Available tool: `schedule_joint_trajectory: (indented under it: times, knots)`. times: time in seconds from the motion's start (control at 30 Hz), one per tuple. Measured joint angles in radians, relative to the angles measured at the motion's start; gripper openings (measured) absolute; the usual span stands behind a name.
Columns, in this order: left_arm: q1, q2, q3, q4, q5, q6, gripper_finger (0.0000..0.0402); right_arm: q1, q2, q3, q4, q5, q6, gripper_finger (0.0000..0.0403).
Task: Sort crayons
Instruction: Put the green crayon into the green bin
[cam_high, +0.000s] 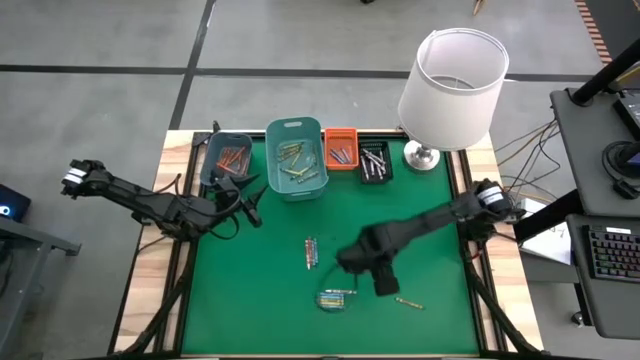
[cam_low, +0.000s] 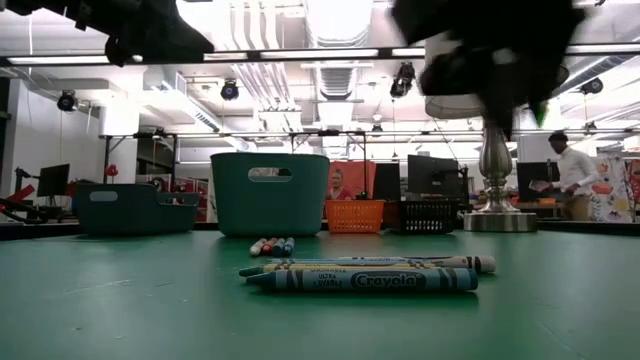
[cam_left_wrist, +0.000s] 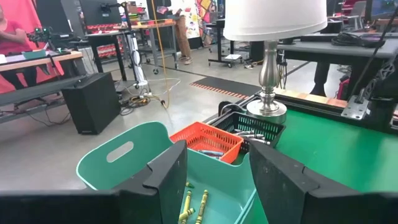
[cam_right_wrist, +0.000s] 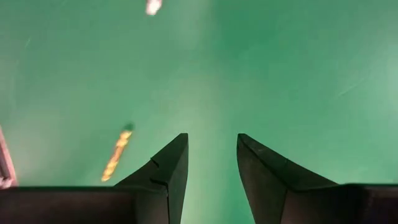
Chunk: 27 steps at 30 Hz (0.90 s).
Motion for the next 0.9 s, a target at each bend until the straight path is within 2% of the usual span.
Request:
schedule_joint_trajectory:
  times: [0.17,0.33,0.5,0.7,0.9]
  knots:
    - [0.000,0.014,0.004,0.001,0.000,0.008,0.0158,0.110,-0.075,-0.096,0.014,0.007,0.168,0.0122]
    - [0.000,0.017,0.004,0.001,0.001,0.021,0.0158,0.207,-0.167,-0.181,0.104,0.015,0.326,0.0121]
    - [0.000,0.017,0.004,0.000,0.001,0.027,0.0158,0.291,-0.228,-0.252,0.192,0.089,0.540,0.0126]
    - [0.000,0.033,0.004,0.000,0.025,0.027,0.0158,0.378,-0.213,-0.287,0.219,0.090,0.815,0.0140]
    - [0.000,0.069,0.004,0.003,0.038,0.001,0.0158,0.440,-0.150,-0.288,0.226,0.092,0.938,0.0146]
